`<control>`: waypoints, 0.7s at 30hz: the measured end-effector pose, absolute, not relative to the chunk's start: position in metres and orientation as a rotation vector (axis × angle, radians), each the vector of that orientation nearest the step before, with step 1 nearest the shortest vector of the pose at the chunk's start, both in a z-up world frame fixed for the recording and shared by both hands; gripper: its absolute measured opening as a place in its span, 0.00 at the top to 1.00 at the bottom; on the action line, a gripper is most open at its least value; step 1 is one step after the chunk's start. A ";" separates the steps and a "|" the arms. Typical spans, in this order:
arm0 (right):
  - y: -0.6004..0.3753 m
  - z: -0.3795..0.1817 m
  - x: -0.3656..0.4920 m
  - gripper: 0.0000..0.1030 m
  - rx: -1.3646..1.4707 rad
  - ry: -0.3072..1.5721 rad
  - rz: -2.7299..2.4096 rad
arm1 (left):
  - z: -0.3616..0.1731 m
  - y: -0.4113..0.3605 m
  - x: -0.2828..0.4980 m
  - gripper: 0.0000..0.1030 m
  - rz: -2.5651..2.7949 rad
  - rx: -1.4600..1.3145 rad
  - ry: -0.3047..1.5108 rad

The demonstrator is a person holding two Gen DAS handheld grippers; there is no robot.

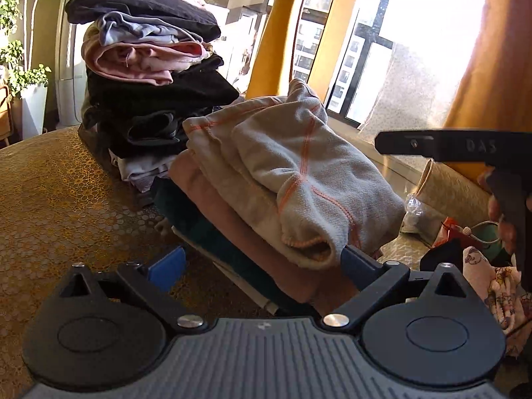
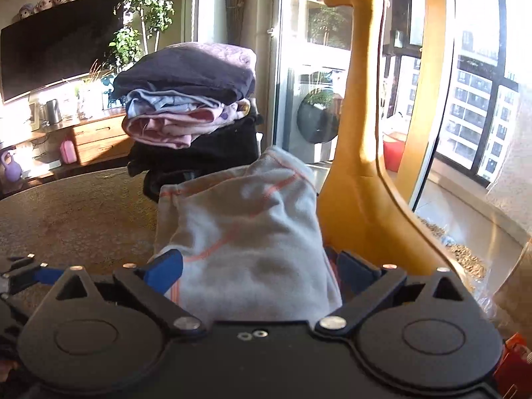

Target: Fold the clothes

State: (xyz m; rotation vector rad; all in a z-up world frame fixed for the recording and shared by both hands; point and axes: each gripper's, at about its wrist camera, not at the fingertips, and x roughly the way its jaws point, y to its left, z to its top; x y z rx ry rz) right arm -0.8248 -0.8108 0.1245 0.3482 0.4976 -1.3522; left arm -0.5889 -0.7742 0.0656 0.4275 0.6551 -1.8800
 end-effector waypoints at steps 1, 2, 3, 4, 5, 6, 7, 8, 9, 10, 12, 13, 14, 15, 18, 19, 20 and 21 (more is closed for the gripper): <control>-0.824 0.126 -0.823 0.00 0.366 0.499 -1.343 | 0.066 -0.771 -0.585 0.03 -1.888 0.419 0.660; -0.838 0.126 -0.822 0.00 0.390 0.500 -1.329 | 0.068 -0.767 -0.582 0.03 -1.893 0.411 0.658; -0.851 0.127 -0.820 0.00 0.413 0.500 -1.315 | 0.069 -0.764 -0.579 0.03 -1.896 0.404 0.654; -0.863 0.127 -0.817 0.00 0.432 0.499 -1.290 | 0.070 -0.761 -0.576 0.03 -1.900 0.401 0.650; -0.875 0.128 -0.814 0.00 0.449 0.498 -1.263 | 0.070 -0.760 -0.573 0.03 -1.905 0.399 0.646; -0.885 0.127 -0.808 0.00 0.450 0.507 -1.265 | 0.070 -0.758 -0.570 0.03 -1.909 0.397 0.642; -0.894 0.126 -0.802 0.00 0.448 0.517 -1.273 | 0.069 -0.756 -0.567 0.03 -1.913 0.399 0.635; -0.903 0.124 -0.796 0.00 0.446 0.528 -1.280 | 0.068 -0.756 -0.565 0.03 -1.915 0.402 0.630; -0.912 0.123 -0.791 0.00 0.443 0.539 -1.288 | 0.067 -0.757 -0.563 0.02 -1.915 0.404 0.629; -0.922 0.122 -0.785 0.00 0.441 0.549 -1.295 | 0.065 -0.758 -0.561 0.02 -1.914 0.402 0.631; -0.935 0.116 -0.776 0.00 0.453 0.561 -1.277 | 0.063 -0.762 -0.557 0.02 -1.917 0.391 0.641; -0.940 0.112 -0.771 0.00 0.456 0.570 -1.270 | 0.061 -0.765 -0.555 0.02 -1.918 0.387 0.645; -0.946 0.107 -0.767 0.00 0.460 0.588 -1.265 | 0.060 -0.768 -0.554 0.02 -1.919 0.385 0.650; -0.951 0.102 -0.763 0.00 0.464 0.607 -1.261 | 0.059 -0.770 -0.553 0.03 -1.917 0.384 0.652; -0.965 0.083 -0.757 0.00 0.492 0.661 -1.245 | 0.056 -0.774 -0.550 0.02 -1.917 0.377 0.651; -0.968 0.076 -0.757 0.00 0.498 0.680 -1.241 | 0.055 -0.775 -0.549 0.02 -1.913 0.374 0.652; -0.969 0.073 -0.757 0.00 0.498 0.688 -1.244 | 0.055 -0.776 -0.548 0.03 -1.916 0.372 0.651; -0.970 0.070 -0.757 0.00 0.497 0.694 -1.248 | 0.055 -0.777 -0.548 0.03 -1.922 0.371 0.650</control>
